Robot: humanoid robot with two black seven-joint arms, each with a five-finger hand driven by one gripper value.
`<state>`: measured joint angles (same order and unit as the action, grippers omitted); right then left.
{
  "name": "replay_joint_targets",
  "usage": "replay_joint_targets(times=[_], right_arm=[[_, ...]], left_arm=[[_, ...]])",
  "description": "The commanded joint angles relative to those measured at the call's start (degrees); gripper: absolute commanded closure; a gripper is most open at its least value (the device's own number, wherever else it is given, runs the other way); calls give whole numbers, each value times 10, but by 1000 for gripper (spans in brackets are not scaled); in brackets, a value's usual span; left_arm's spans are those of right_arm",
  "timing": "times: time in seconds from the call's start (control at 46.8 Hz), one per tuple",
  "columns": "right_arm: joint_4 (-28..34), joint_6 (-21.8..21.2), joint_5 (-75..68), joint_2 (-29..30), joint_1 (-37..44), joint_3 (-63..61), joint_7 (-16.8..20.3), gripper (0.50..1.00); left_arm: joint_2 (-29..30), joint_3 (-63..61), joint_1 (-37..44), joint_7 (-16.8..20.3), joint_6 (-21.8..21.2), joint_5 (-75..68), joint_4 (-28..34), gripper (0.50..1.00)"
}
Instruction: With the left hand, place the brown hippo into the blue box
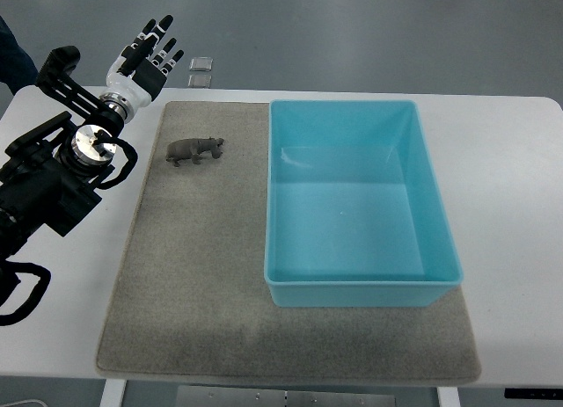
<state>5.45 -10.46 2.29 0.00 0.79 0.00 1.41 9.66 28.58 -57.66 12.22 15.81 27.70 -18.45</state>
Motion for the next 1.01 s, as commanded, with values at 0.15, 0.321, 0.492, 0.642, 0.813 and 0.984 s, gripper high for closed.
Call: replay_joint_targets(times=[0.15,0.321,0.492,0.642,0.813,0.984], right_arm=[[0,0,0,0,0,0,0,564],[0,0,0,0,0,0,0,564],[0,0,0,0,0,0,0,564],[0,0,0,0,0,0,0,564],[0,0,0,0,0,0,0,564],[0,0,0,0,0,0,0,564]], left_arm=[[-1,0,0,0,-1,1,1,506],[-1,1,0,0,-1,6,-1,506],[0,1,0,0,-2,7,-2,504],[0,0,1,0,-2,3,-1,506],[1,-1,1,0,-2,-2,2,506],[1,-2,1,0,-2,-2,2,506]])
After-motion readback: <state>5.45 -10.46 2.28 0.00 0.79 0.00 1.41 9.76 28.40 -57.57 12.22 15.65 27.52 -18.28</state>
